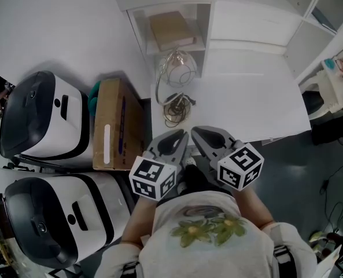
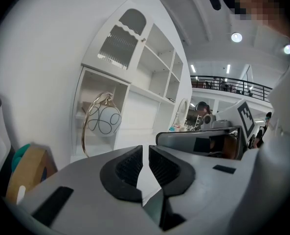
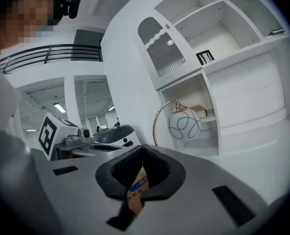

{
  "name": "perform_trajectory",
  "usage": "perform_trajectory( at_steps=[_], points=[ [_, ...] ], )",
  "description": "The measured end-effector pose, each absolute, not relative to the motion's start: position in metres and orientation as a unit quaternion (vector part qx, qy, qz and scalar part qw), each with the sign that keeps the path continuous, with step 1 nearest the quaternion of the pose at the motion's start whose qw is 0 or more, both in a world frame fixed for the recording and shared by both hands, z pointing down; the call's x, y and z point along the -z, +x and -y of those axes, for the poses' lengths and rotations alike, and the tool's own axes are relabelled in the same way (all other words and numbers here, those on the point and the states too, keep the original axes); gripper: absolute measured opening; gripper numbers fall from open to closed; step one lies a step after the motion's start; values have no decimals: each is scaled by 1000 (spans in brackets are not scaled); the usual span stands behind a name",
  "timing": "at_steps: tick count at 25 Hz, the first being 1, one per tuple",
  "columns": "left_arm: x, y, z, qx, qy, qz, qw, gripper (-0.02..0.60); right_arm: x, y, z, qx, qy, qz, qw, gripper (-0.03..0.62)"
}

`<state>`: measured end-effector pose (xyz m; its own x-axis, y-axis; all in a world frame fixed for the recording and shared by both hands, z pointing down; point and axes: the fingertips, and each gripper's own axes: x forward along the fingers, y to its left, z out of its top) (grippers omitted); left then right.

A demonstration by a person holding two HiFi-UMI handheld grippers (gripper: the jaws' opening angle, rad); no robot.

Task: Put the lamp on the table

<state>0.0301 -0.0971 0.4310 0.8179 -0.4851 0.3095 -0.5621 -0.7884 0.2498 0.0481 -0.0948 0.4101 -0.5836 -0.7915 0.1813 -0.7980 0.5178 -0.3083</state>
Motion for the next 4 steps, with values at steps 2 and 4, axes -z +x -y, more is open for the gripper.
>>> perform_trajectory(
  at_steps=[2,4],
  points=[
    [-433,33,96,-117,939,276,169,61,-413,51,93,-185,460,869,11,31],
    [-436,36,94,-120,940,272,170,61,-417,54,92,-187,463,866,14,31]
  ],
)
